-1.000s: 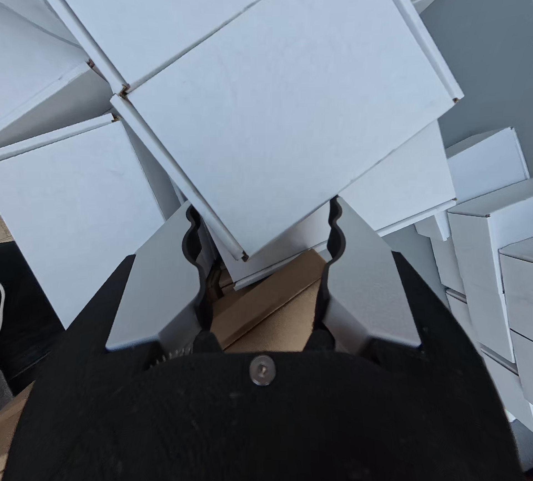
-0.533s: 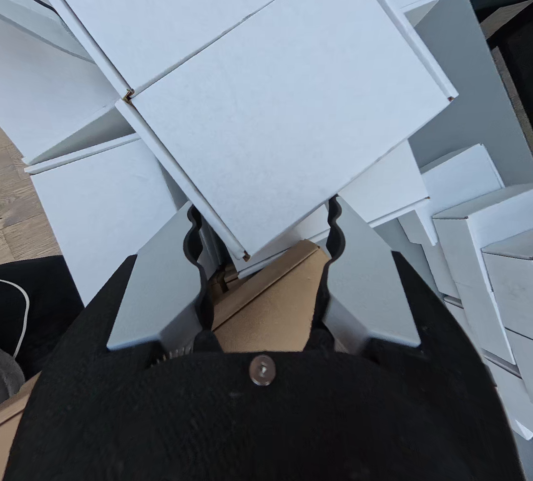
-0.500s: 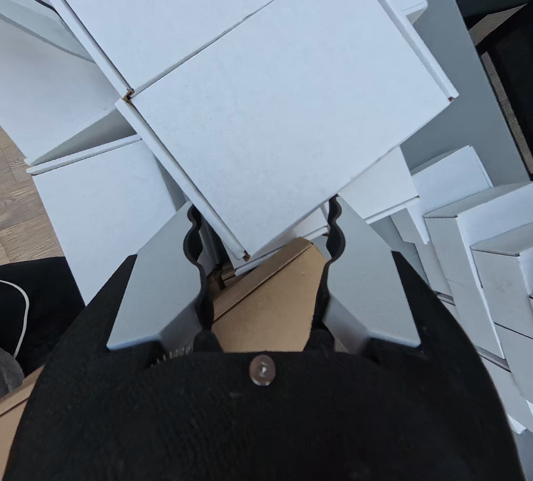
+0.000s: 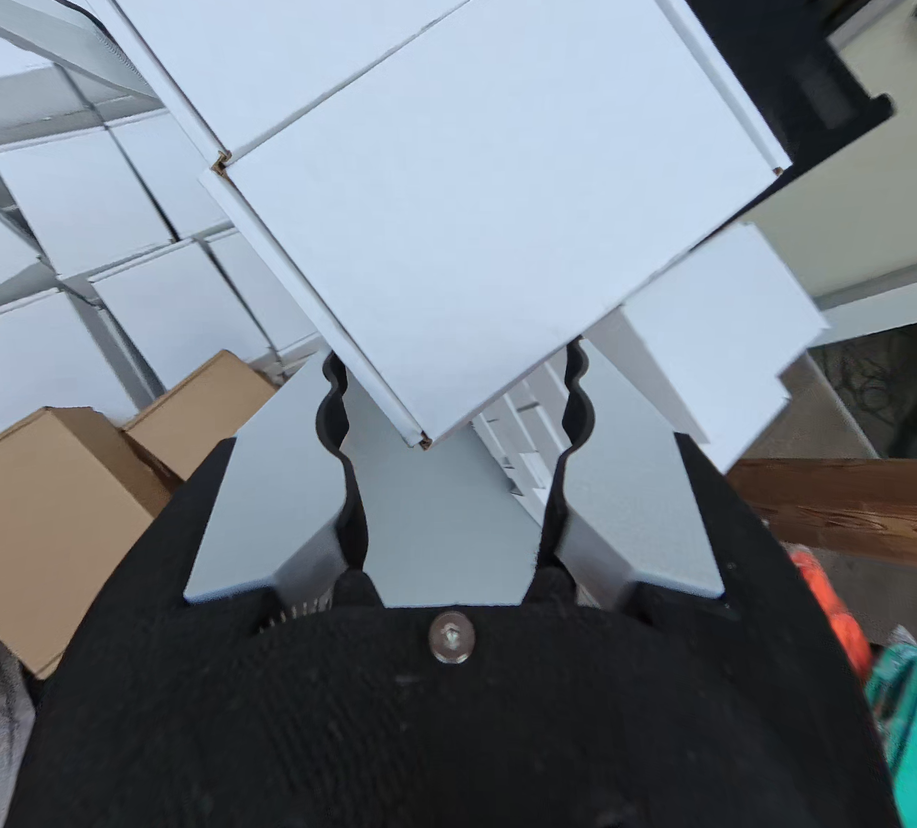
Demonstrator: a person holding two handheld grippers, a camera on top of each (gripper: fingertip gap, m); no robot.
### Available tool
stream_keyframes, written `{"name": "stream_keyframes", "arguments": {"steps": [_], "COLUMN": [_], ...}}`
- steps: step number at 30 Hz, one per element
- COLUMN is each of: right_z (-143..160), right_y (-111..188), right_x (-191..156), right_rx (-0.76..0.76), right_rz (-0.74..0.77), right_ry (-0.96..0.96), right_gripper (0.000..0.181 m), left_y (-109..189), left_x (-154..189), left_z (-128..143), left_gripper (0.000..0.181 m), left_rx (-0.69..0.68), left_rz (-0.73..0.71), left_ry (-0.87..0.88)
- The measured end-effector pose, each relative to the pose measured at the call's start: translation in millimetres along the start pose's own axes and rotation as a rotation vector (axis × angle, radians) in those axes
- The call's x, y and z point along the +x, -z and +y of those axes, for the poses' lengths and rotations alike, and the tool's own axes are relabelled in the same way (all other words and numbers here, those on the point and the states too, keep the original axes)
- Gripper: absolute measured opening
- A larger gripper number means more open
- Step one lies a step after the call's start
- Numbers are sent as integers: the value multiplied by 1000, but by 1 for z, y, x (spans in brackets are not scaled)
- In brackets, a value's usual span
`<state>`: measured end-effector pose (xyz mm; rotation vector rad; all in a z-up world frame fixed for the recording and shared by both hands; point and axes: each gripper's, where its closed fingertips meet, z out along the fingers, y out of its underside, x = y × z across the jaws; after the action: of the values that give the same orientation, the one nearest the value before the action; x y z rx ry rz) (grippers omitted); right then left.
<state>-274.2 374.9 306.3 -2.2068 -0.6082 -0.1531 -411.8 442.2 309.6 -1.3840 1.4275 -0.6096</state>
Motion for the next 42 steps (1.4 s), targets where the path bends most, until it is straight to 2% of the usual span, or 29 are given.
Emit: {"name": "stream_keyframes", "arguments": {"steps": [3, 6, 9, 11, 15, 22, 26, 33, 42], "right_z": [6, 13, 21, 30, 53, 85, 90, 92, 90], "right_y": [29, 47, 51, 44, 23, -18, -27, -32, -38], "right_x": [67, 124, 167, 187, 203, 200, 195, 199, 203], "right_rx": [-32, -32, -36, -48, -67, -96, -103, -70, -44], "right_rz": [70, 107, 104, 94, 16, -75, -82, -49, 7], "right_ry": [6, 4, -8, -15, -76, -179, -191, -243, -219], "right_gripper": [89, 89, 90, 90, 91, 91, 94, 98, 105], "left_y": [-49, -97, -138, -160, -191, -224, -228, -234, -237], "left_x": [-4, -6, -8, -10, -8, -2, 0, 2, 1], "left_z": [-57, -97, -119, -124, -117, -74, -61, -58, -54], "left_gripper": [84, 84, 84, 84, 84, 84, 84, 84, 83], "left_rx": [33, 55, 69, 51, 0, -78, -81, -66, -54], "left_rz": [5, 29, 49, 48, 70, 165, 190, 206, 207], "left_ry": [-36, -21, 8, 17, 57, 155, 178, 175, 178]}}
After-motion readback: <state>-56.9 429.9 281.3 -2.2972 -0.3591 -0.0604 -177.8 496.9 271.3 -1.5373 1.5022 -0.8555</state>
